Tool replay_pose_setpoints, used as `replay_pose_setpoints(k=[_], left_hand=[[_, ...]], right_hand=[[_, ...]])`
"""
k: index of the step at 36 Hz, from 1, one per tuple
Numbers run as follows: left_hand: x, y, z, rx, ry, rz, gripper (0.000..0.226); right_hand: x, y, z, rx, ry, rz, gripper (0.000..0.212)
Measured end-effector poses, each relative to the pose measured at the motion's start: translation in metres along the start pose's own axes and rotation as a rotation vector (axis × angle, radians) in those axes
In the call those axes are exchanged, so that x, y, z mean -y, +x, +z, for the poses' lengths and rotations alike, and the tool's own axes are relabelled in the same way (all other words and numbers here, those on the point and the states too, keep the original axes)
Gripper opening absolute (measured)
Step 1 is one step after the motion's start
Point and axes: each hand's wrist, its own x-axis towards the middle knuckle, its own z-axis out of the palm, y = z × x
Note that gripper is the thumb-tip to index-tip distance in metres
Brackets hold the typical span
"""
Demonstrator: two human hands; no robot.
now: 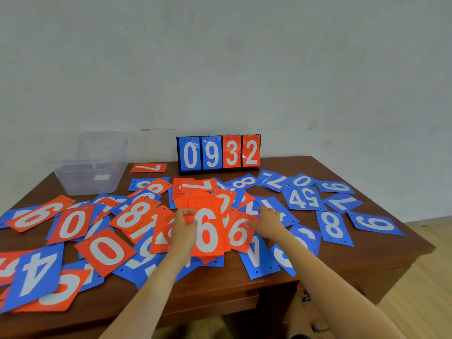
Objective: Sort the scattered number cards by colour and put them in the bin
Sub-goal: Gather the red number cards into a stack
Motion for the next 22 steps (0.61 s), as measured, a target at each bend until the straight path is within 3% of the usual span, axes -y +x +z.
replay_pose_setpoints(k=[6,10,19,22], left_hand=[[0.006,0.005,-0.006,0.012,0.019,-0.034,0.024],[0.006,0.005,-0.008,0.005,-0.003,-0.059,0.025],[0.007,0.003,-0.011,0.006,-0.026,-0.072,0.025],[0.005,0.001,-0.011,0.01,-0.019,-0.067,0.026]], right_hand=[[0.005,0.008,0.008,0.131,-0.027,0.056,0.102],[0.005,0.014,0.007,0.163,-0.034,0.103,0.11],[0.014,0.016,0.004,0.196,-0.054,0.171,0.109],[0.015,0.013,0.006,0.127,-0.053,0.169,0.097]])
